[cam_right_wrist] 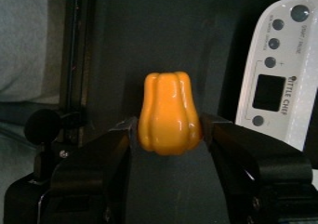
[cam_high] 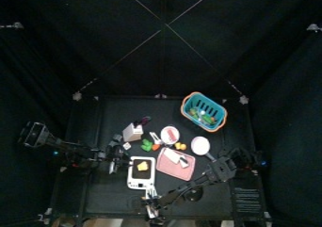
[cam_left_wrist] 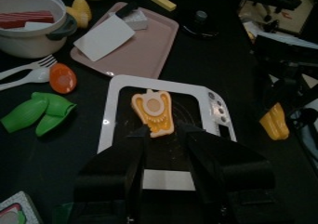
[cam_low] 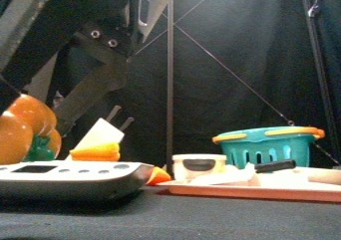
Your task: Place squash half near eggplant
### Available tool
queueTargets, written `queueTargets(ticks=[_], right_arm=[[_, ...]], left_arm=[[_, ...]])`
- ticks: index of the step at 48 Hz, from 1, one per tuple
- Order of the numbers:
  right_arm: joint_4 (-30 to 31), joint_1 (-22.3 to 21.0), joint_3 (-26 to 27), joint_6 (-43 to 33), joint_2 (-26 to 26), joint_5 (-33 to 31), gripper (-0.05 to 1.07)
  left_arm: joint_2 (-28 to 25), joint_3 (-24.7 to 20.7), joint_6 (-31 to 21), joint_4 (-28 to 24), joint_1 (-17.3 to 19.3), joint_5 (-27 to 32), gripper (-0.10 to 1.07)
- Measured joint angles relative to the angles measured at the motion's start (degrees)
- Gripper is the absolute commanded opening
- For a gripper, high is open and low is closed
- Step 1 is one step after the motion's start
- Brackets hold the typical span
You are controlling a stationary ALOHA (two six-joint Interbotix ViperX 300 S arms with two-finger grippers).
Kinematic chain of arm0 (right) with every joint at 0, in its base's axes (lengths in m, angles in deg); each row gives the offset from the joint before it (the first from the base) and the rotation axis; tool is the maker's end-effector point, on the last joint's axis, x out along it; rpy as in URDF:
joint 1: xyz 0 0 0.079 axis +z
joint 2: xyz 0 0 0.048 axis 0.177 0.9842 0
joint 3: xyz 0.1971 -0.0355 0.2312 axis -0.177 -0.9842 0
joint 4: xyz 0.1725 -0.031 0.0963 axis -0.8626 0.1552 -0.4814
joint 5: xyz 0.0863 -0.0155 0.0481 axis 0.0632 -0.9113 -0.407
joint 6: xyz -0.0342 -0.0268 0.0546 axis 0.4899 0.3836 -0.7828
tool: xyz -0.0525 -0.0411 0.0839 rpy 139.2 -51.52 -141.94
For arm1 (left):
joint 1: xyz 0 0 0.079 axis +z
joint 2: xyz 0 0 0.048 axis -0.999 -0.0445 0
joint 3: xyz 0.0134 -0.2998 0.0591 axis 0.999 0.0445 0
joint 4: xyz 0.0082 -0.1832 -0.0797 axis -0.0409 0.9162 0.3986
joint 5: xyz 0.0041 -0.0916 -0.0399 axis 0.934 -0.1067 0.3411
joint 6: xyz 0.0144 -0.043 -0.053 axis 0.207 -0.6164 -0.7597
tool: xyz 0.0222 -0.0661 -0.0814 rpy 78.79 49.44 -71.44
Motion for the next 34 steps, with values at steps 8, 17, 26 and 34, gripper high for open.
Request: queueTargets(ticks=[8,17,26,34], right_arm=[[0.18,-0.09,-0.18,-0.09,-0.44,0.0,0.69],[0.44,-0.88,-1.93,-0.09,-3.69,-0.26,0.69],[1.85,-2.9,-5.8,0.0,-7.29,-0.97,0.69],[2.64,-5.63,-9.58,-0.09,-11.07,-0.97,0.69]], left_arm=[[0.0,0.0,0.0,0.0,0.09,0.0,0.72],[0.0,0.0,0.0,0.0,0.09,0.0,0.72],[0.0,0.0,0.18,0.0,0.0,0.0,0.72],[0.0,0.0,0.35,-0.18,0.26,0.0,0.72]])
